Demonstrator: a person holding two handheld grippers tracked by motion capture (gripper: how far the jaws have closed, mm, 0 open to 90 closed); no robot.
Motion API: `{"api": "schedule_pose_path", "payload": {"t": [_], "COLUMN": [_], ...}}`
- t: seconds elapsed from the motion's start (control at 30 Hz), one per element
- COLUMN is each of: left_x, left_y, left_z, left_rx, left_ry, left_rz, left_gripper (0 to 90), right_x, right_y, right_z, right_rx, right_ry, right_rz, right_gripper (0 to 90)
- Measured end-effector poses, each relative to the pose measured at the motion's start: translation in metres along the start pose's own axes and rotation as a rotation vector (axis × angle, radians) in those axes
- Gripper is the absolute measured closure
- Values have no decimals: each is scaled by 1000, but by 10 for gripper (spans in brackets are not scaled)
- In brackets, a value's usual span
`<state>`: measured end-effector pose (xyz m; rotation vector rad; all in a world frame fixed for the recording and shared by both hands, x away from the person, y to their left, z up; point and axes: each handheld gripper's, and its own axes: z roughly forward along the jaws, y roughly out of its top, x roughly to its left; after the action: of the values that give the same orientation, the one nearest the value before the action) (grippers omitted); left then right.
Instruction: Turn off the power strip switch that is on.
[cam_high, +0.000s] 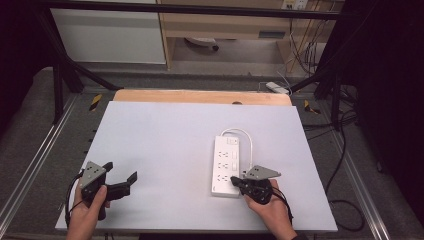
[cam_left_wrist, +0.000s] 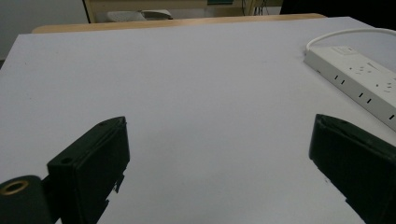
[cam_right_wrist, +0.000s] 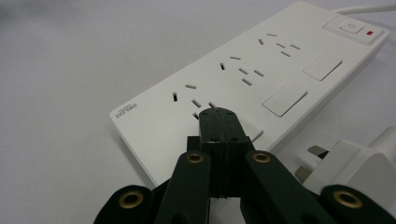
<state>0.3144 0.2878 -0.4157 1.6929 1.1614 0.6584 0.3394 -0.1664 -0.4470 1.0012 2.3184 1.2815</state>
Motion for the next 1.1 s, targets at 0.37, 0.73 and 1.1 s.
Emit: {"api": "schedule_pose_path", "payload": {"t": [0.37, 0.73, 1.1], "left_x": [0, 0, -1], "left_y": [0, 0, 0], "left_z": [0, 0, 1], "left_rx": [-1, 2, 4], "left_ry": [-1, 2, 3], "left_rz": [0, 3, 3], "left_gripper": [54, 54, 54], "right_x": [0, -3, -7], "right_y": [1, 3, 7], "right_z": [0, 0, -1], "right_rx": [-4, -29, -57], "right_ry": [2, -6, -5], "right_rz": [0, -3, -4], "right_gripper": [900, 900, 900]}}
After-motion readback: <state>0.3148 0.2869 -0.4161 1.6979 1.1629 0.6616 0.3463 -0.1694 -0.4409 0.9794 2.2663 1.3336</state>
